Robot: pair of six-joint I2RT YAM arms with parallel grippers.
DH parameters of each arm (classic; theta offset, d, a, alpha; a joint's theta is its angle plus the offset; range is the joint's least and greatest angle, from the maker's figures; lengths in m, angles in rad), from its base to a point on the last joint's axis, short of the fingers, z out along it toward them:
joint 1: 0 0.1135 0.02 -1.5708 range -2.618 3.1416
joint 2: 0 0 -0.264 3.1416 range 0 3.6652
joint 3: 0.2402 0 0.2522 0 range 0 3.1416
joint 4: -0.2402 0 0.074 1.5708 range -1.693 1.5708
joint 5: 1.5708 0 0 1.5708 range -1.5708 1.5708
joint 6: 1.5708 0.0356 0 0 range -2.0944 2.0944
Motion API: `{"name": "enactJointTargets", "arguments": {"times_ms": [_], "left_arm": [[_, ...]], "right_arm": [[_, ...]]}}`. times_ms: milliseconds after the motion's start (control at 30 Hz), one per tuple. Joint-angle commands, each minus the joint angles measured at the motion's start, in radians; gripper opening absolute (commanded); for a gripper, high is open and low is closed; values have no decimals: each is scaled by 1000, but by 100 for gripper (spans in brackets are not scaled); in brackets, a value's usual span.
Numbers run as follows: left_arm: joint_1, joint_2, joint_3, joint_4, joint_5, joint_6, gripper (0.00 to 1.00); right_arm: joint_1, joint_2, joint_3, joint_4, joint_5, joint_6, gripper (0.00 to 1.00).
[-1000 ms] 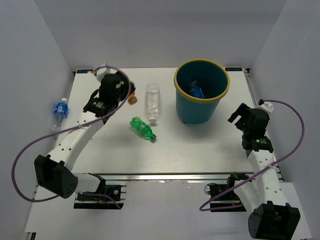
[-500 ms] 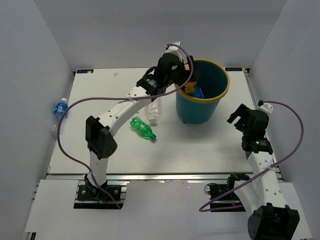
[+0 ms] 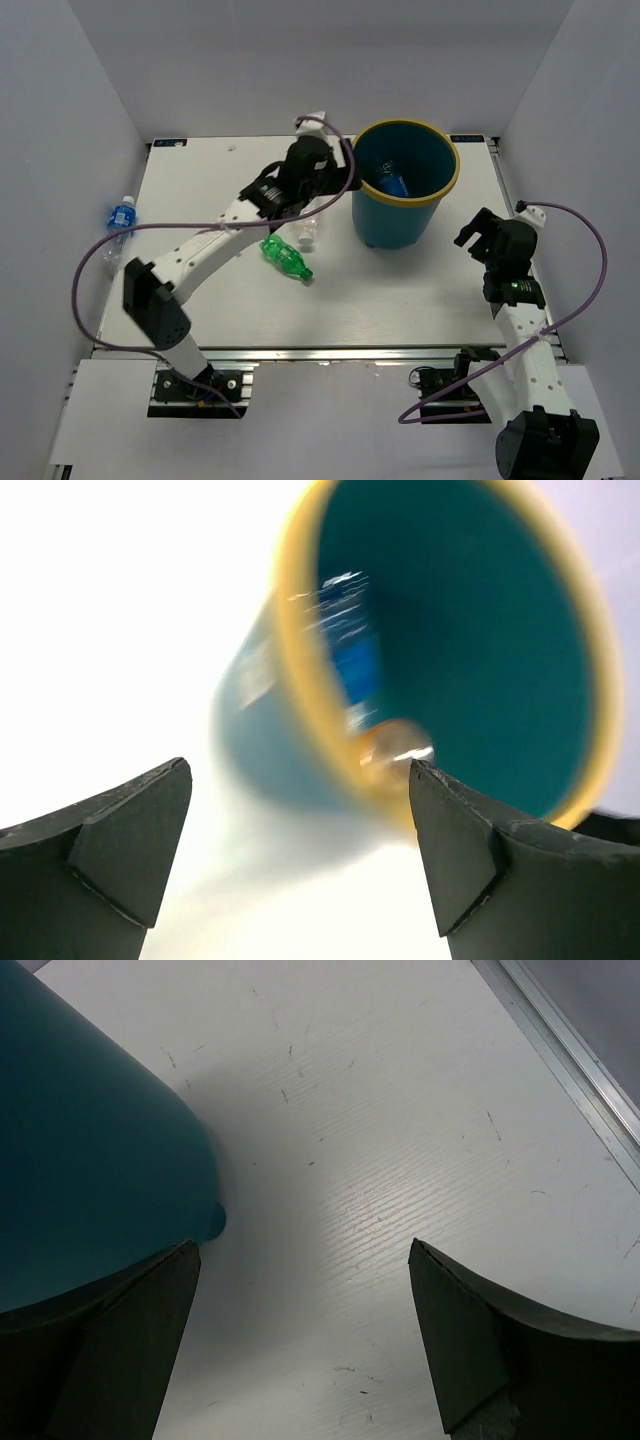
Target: Put the plastic bottles in the bin
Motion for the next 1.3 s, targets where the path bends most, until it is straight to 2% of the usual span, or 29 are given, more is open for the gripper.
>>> {"name": "enactJointTargets", "arguments": {"times_ms": [0, 33, 167, 233, 333, 467, 600, 667, 733, 867, 1167, 1267], "left_arm": [[-2, -231, -203, -7, -214, -64, 98], [-2, -322, -326, 0, -241, -109, 98], [-1, -493, -540, -42, -413, -256, 98], [5, -538, -597, -67, -491, -331, 98], [30, -587, -682, -81, -528, -379, 98], [86, -555, -709, -92, -461, -399, 98], [174, -454, -722, -79, -323, -421, 98], [234, -403, -746, -8, -202, -407, 98], [258, -375, -778, 38, -160, -404, 98], [263, -279, -783, 100, -78, -404, 98], [265, -142, -806, 120, -11, -445, 98], [265, -122, -812, 125, 12, -453, 92]], "right_arm": [[-6, -2, -6, 38, 6, 9, 89], [-6, -4, -7, 37, 13, 12, 89], [-6, -6, -7, 25, 27, 18, 89], [-6, -6, -4, 20, 32, 21, 89], [-4, -10, -6, 18, 27, 24, 89], [-6, -9, -10, 20, 24, 25, 89], [-6, -7, -10, 18, 32, 24, 89], [-6, -10, -15, 18, 33, 31, 89], [-6, -15, -18, 20, 35, 31, 90], [-6, -13, -18, 20, 46, 31, 89], [-6, -15, -13, 18, 32, 31, 89], [-6, -19, -12, 18, 30, 31, 89]]}}
